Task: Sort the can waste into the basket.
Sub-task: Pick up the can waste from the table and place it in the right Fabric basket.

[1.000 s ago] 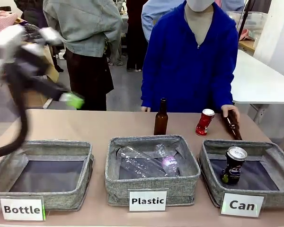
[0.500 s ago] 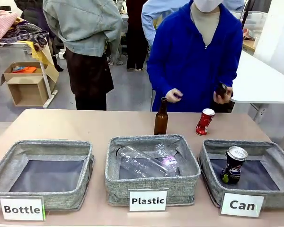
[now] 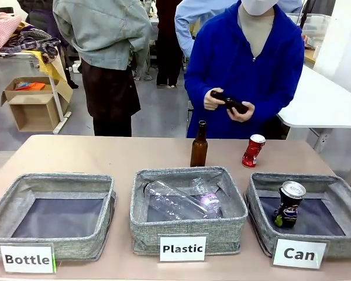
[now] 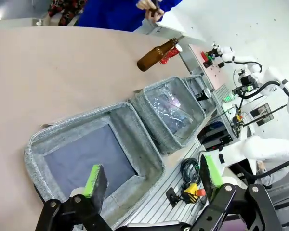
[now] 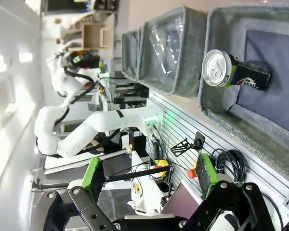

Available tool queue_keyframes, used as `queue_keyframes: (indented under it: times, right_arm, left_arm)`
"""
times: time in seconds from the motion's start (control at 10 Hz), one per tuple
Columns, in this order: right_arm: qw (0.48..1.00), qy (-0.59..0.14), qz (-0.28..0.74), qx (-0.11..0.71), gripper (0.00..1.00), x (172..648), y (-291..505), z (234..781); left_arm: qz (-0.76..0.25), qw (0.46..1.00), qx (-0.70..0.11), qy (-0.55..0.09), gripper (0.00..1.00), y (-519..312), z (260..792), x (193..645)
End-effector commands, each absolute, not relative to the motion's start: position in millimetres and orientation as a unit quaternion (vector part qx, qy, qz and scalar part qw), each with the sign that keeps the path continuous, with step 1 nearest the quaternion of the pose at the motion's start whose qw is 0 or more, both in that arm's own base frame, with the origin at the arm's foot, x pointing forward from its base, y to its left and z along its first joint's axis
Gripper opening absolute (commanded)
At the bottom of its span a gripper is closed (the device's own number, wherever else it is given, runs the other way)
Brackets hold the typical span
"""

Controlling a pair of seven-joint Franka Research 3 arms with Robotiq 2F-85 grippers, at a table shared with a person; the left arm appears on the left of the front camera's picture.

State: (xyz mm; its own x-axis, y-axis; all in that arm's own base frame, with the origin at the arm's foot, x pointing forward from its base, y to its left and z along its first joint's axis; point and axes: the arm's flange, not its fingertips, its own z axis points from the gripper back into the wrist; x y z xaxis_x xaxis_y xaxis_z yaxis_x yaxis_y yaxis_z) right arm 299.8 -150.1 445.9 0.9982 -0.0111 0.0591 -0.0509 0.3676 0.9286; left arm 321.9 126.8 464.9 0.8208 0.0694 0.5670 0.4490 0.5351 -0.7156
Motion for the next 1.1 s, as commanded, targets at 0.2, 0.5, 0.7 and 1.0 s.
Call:
queue_keyframes:
  times: [0.2, 0.5, 0.7, 1.0]
  right_arm:
    - [0.826, -0.028, 0.015, 0.562, 1.0, 299.1, -147.5, 446.8]
    - [0.826, -0.028, 0.015, 0.562, 1.0, 299.1, -147.5, 446.8]
    - [0.826, -0.028, 0.015, 0.562, 1.0, 299.1, -147.5, 446.8]
    - [0.826, -0.028, 0.015, 0.562, 1.0, 299.1, -147.5, 446.8]
  left_arm:
    - [-0.118, 0.831, -0.467, -0.278, 1.0, 128.4, 459.6, 317.2]
    - [-0.118, 0.831, -0.467, -0.278, 1.0, 128.4, 459.6, 317.2]
    - [-0.118, 0.831, -0.467, -0.278, 1.0, 128.4, 459.6, 317.2]
    - [-0.118, 0.831, -0.467, -0.278, 1.0, 128.4, 459.6, 317.2]
